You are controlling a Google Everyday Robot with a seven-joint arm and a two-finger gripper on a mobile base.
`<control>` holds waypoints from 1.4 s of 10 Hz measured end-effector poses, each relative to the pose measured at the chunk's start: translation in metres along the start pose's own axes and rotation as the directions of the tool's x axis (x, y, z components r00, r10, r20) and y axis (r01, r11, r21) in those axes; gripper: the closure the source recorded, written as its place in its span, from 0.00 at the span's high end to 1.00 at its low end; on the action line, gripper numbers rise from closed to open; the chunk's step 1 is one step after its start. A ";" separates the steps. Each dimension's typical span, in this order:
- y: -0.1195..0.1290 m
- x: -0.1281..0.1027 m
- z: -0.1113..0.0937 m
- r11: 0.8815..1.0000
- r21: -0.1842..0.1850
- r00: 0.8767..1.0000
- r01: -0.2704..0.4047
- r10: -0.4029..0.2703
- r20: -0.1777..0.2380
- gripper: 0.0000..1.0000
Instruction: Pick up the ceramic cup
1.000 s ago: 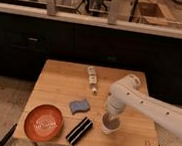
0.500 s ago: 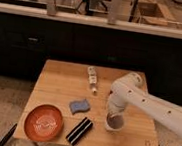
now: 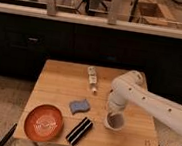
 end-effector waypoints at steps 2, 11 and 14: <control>0.000 0.000 -0.003 1.000 -0.001 1.000 0.006 -0.006 0.001 0.00; 0.001 0.002 -0.011 1.000 -0.008 1.000 0.031 -0.031 -0.002 0.00; 0.001 0.002 -0.013 0.999 -0.011 0.999 0.040 -0.040 -0.003 0.00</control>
